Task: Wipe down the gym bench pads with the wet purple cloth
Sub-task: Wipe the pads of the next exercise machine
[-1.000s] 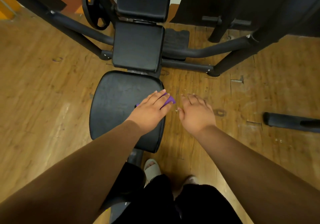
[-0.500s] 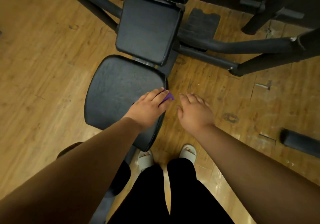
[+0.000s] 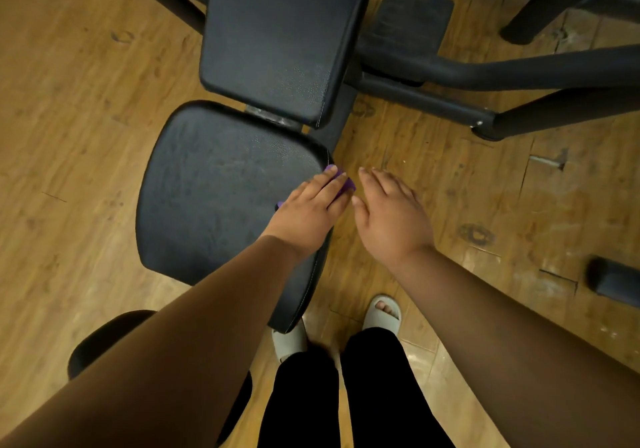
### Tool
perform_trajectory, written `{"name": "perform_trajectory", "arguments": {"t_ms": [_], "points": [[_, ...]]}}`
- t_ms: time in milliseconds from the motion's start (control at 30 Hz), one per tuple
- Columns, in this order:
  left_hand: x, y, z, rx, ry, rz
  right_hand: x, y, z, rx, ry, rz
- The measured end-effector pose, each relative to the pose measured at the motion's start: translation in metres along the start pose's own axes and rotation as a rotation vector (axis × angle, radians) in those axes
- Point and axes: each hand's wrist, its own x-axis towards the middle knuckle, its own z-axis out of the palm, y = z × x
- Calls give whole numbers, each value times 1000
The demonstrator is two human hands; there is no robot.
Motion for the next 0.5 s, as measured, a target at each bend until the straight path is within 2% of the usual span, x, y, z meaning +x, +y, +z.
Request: {"name": "perform_trajectory", "arguments": {"t_ms": [167,333,433,500], "points": [[-9,-22,20,-211,44,43,-6,-4,28,142,128,32],[-14,-51,17,-199,61,90,-13,-32,55,361,214,55],[-12,-69,18,-113,120,88,-6,-47,64,449,148,198],[-6,-78,19,-88,142,100,2,-55,65,548,174,309]]}}
